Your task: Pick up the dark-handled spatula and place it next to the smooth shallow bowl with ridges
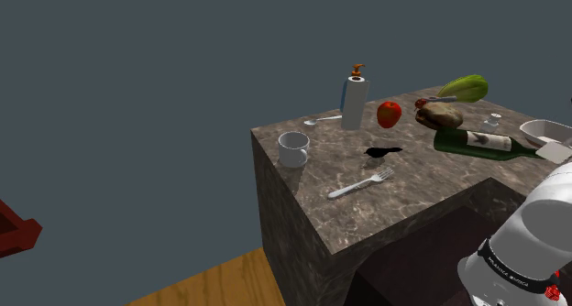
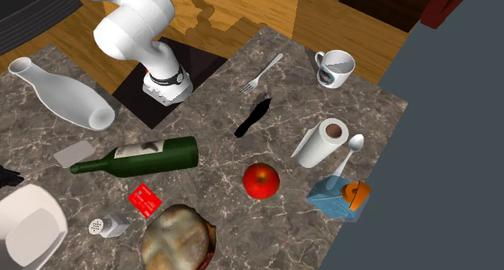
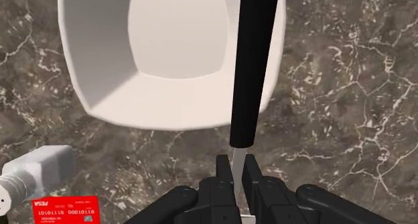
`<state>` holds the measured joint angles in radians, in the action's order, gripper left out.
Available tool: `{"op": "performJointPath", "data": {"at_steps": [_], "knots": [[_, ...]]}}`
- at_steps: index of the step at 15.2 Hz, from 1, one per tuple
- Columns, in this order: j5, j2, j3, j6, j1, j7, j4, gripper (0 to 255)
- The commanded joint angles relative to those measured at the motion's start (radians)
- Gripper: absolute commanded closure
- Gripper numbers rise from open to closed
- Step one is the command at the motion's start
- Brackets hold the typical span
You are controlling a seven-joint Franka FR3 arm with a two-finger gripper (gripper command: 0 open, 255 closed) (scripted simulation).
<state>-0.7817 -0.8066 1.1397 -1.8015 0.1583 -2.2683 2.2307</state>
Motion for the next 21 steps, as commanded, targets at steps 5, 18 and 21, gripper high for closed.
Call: {"op": "performJointPath", "data": {"at_steps": [5, 18, 21], "knots": [[-0.028, 0.019, 0.158, 0.009, -0.073, -0.141, -0.160, 255], [-0.097, -0.046, 0.514, 0.102, -0.381, -0.427, -0.651, 255], [-0.115, -0.068, 0.546, 0.097, -0.409, -0.444, -0.683, 255]]}}
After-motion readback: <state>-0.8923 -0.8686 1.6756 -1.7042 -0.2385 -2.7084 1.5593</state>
